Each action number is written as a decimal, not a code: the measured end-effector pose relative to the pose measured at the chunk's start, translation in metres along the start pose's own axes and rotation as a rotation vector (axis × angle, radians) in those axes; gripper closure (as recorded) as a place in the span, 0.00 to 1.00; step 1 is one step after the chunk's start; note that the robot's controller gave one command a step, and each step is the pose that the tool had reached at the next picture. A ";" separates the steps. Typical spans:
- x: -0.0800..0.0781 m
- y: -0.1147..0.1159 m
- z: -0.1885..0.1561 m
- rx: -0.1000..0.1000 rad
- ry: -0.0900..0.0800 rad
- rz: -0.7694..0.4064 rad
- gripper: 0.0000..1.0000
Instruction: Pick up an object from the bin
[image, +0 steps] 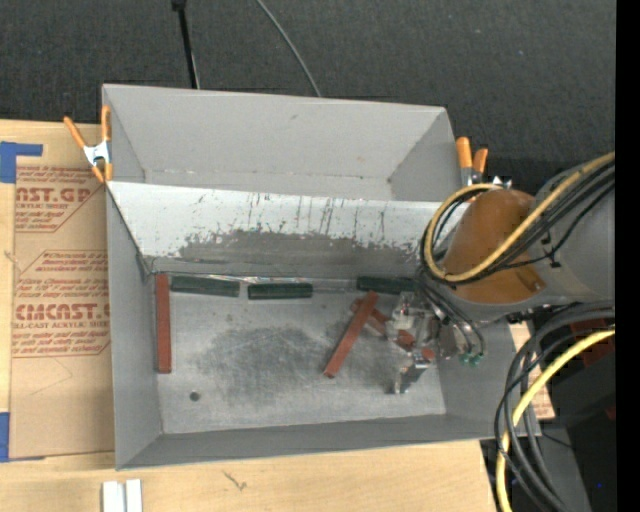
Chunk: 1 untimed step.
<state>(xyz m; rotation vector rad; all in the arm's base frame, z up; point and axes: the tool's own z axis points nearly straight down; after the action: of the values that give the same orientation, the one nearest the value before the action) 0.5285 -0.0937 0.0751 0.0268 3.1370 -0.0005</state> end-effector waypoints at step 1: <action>0.000 0.000 0.000 0.000 0.000 0.000 0.00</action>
Offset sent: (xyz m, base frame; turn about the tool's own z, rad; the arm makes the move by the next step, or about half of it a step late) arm -0.0094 -0.0271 -0.0051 0.0802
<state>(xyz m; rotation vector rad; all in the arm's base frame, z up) 0.5285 -0.0937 0.0751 0.0273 3.1367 -0.0004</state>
